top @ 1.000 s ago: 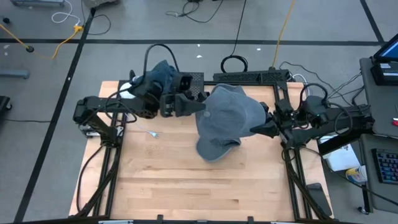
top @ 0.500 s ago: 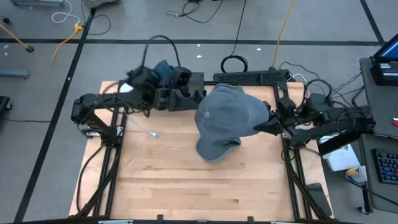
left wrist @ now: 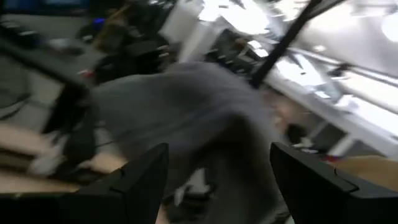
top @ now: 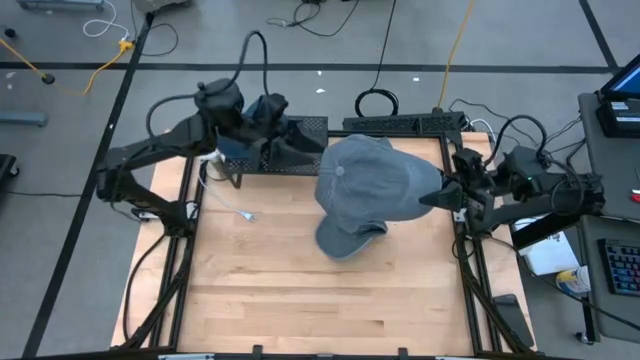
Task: Pick & Place hat
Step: Put the bottom left gray cap on the shelf
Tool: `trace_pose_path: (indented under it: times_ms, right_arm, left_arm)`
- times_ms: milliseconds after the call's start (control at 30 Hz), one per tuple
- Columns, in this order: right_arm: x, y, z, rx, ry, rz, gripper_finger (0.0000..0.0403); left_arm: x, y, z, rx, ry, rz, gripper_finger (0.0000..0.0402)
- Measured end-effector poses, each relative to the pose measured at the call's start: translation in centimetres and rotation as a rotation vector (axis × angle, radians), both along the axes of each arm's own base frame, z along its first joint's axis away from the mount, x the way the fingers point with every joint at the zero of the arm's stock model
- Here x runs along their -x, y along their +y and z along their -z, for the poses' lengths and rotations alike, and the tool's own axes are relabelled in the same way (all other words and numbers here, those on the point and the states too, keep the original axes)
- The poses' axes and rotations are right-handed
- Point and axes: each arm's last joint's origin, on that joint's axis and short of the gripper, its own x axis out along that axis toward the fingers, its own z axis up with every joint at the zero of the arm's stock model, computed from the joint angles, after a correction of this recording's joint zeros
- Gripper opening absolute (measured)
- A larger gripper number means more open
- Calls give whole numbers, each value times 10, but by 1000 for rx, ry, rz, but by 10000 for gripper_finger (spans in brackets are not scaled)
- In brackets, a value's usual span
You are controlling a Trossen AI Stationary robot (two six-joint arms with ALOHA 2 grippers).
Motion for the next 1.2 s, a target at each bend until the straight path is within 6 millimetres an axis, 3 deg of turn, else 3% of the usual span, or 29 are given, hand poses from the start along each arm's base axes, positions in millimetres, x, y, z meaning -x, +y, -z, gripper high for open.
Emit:
trace_pose_path:
  times_ms: [233, 433, 900, 1200]
  right_arm:
    - [-5, -14, 1, -22, 15, 98, 1]
    - [-25, -36, 3, -14, 21, 85, 1]
    - [-73, -137, 19, -142, 0, 3, 1]
    - [-94, -196, 59, -217, 85, 19, 1]
  left_arm:
    - [23, 9, -2, -110, 34, -56, 282]
    - [48, 18, -6, -171, 54, -115, 282]
    - [116, 30, -11, -156, 175, -282, 282]
    - [157, 33, -20, -199, 151, -428, 282]
